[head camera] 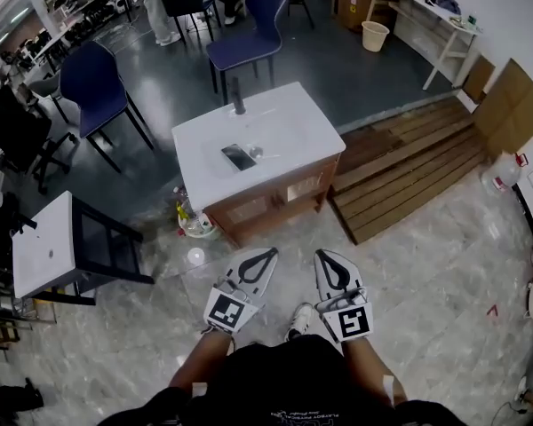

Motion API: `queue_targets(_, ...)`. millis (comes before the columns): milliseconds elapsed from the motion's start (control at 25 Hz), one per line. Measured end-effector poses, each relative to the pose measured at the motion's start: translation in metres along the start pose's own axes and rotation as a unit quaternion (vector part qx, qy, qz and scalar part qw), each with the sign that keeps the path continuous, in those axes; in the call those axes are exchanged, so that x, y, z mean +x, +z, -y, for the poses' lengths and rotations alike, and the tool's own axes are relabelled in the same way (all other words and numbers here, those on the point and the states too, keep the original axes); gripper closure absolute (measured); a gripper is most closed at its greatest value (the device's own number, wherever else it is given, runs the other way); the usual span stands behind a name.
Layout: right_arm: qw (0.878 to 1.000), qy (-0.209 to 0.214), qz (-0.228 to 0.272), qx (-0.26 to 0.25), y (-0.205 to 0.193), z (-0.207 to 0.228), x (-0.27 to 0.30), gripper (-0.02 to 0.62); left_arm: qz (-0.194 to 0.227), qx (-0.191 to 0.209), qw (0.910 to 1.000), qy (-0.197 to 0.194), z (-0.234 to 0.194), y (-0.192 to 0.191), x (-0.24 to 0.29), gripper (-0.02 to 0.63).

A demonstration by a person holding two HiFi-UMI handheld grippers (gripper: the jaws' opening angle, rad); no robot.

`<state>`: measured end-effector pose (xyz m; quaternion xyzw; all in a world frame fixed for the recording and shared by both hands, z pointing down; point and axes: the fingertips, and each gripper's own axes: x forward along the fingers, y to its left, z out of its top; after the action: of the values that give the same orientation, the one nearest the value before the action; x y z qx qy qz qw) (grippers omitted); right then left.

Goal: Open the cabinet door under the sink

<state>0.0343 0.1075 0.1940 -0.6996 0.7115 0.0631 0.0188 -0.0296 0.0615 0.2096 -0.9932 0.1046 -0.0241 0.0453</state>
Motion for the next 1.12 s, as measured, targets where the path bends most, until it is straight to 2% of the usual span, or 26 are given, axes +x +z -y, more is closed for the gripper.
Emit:
queue_targets(440, 0.999, 0.022, -0.009, 0.029, -0.023, 0.04, 0.035, 0.574, -0.034, -0.005, 0.9989, 0.031, -0.024, -0.015, 0.039, 0.583)
queue_targets(1120, 0.992, 0.074, -0.103, 0.012, -0.11, 0.028, 0.148, 0.574, -0.053, -0.044, 0.9963, 0.052, -0.131, -0.09, 0.065, 0.583)
